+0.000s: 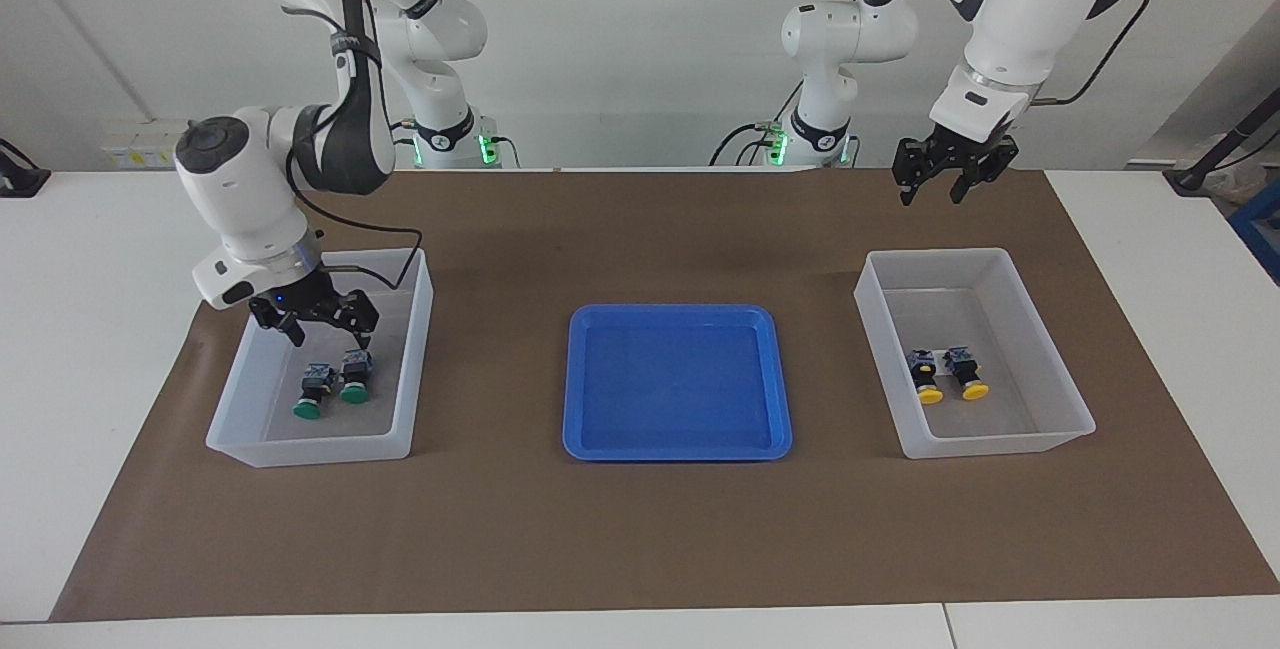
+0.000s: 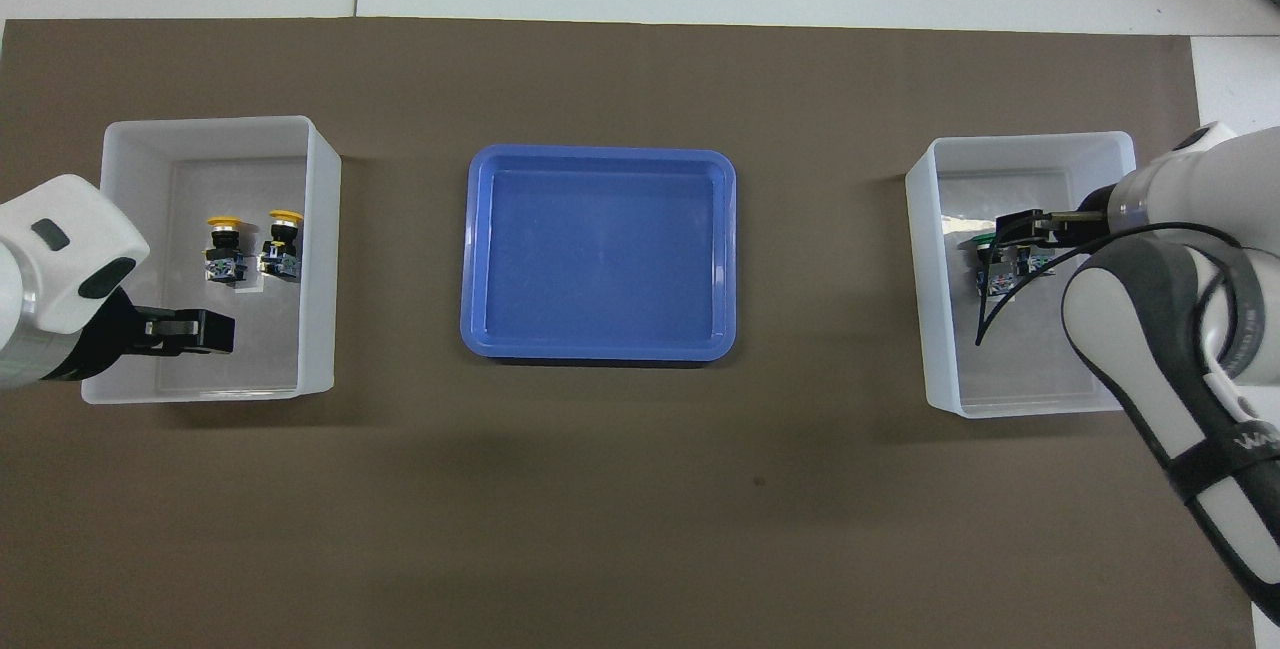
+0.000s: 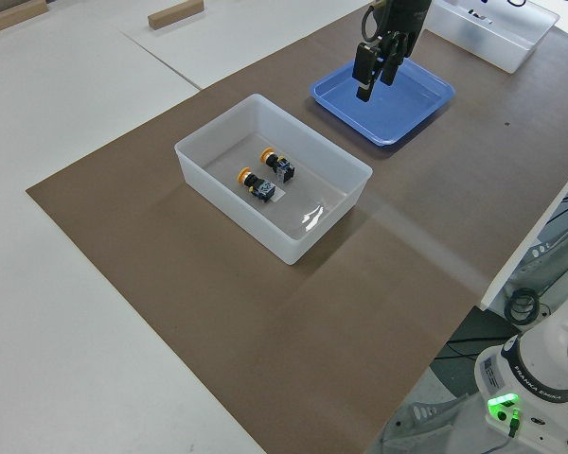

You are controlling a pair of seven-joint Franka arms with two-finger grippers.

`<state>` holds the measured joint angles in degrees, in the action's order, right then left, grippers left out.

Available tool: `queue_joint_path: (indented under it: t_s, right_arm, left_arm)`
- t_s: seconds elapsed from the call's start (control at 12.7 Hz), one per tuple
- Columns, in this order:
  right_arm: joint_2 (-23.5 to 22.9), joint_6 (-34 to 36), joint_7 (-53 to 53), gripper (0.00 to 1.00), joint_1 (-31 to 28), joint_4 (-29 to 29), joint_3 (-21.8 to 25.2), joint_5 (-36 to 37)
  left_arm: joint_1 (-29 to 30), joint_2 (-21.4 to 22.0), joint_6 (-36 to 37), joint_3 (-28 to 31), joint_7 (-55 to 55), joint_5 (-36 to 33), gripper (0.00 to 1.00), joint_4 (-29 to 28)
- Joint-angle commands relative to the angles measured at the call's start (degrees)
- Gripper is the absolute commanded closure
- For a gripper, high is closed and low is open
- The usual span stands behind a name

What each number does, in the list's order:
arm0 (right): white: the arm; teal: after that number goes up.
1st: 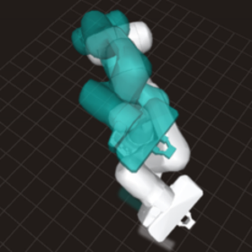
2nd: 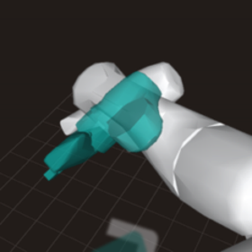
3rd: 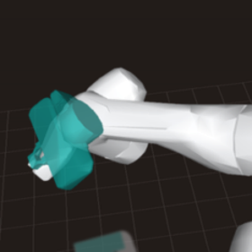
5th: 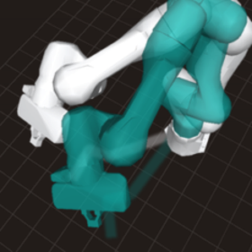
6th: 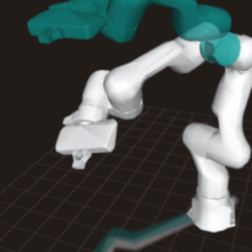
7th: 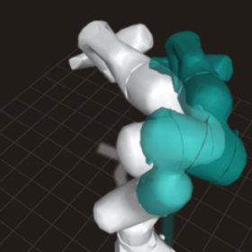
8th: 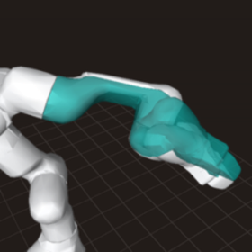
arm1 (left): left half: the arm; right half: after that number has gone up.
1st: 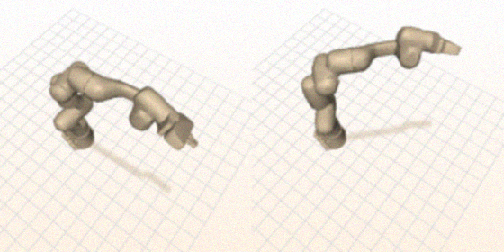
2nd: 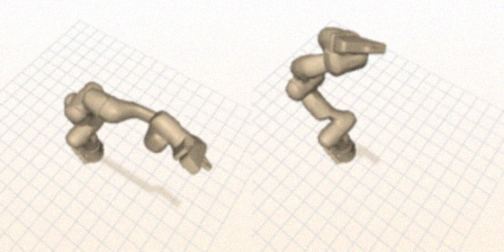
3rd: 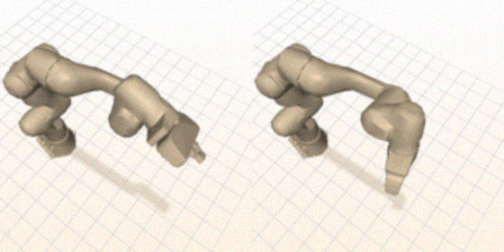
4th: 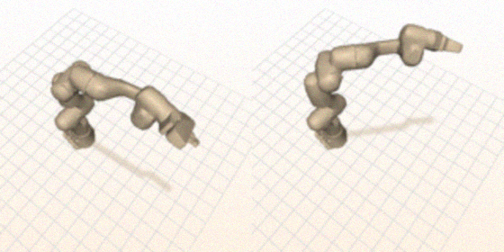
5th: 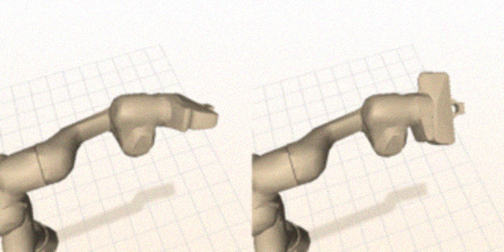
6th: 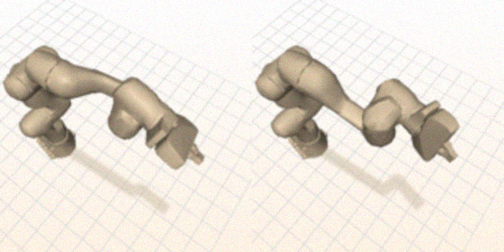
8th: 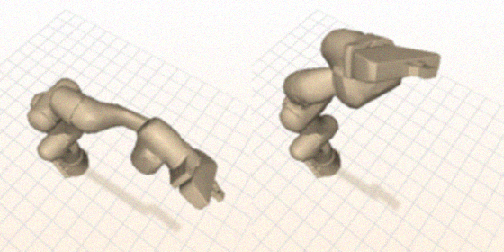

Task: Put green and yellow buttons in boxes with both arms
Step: 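Release the green button and withdraw the right gripper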

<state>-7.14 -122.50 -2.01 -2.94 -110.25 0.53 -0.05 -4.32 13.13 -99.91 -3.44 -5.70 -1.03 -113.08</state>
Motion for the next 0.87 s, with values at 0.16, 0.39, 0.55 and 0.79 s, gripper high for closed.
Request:
queue_joint_path:
  t_s: [0.16,0.39,0.55,0.79]
  right_arm:
    - [6.5,11.0,-3.7,0.0,0.9,6.3,-0.5,-0.9]
    - [7.2,19.1,-3.8,0.0,0.7,12.8,-0.4,-0.1]
    - [7.8,22.6,-3.6,0.0,0.4,13.7,-0.2,-0.8]
    - [8.5,23.1,-3.7,0.0,0.5,12.9,-0.3,-1.0]
  left_arm:
    - [-1.0,2.2,-1.7,0.6,-1.9,-1.2,0.0,-2.1]
    - [-0.6,1.7,-1.8,0.7,-2.0,-1.0,0.0,-1.3]
    - [-0.6,1.5,-1.4,0.9,-2.2,-1.0,0.0,-0.4]
    - [-0.6,1.5,-1.0,1.0,-2.6,-1.0,0.0,-0.4]
